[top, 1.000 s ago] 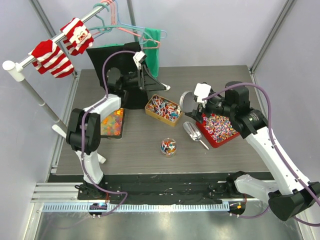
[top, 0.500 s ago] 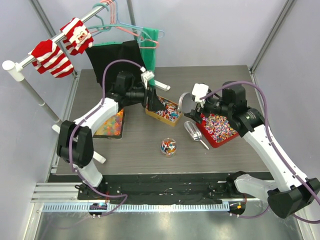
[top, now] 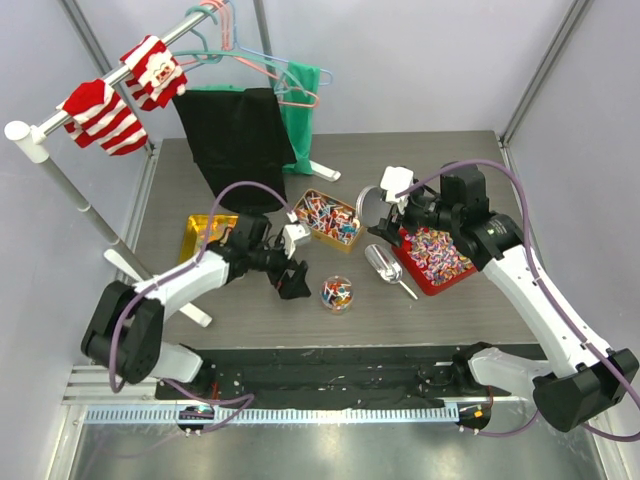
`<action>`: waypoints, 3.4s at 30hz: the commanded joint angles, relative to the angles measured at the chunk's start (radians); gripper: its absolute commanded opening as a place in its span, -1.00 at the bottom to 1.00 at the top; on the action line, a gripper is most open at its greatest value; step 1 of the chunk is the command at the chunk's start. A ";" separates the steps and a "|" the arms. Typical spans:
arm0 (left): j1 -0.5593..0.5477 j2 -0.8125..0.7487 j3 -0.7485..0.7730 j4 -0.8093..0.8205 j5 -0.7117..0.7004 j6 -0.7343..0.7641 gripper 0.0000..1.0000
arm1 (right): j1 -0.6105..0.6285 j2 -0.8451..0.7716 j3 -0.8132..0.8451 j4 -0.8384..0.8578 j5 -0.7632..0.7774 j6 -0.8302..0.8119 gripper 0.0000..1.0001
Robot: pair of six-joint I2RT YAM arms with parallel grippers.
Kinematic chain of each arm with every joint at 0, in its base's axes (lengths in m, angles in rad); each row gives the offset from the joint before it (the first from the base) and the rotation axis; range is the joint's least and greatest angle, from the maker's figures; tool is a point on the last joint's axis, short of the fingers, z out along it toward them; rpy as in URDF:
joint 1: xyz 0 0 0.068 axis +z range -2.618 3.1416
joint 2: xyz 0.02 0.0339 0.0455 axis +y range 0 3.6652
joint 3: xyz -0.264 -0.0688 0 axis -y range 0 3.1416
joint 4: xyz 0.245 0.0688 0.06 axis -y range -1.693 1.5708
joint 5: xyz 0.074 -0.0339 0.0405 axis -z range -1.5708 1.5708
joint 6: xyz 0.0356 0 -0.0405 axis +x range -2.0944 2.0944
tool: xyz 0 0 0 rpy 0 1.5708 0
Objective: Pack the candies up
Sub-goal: Close the bottle lid on the packing bottle.
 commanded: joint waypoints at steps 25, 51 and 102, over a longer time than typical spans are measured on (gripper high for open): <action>-0.162 0.109 -0.515 1.233 0.014 -0.031 1.00 | 0.017 0.021 -0.048 -0.067 0.005 -0.035 0.23; -0.208 0.565 -0.409 1.784 0.068 -0.152 0.65 | 0.182 0.191 -0.155 -0.079 0.135 -0.081 0.20; -0.231 0.605 -0.374 1.784 0.070 -0.097 0.72 | 0.409 0.346 -0.188 -0.087 0.263 -0.102 0.25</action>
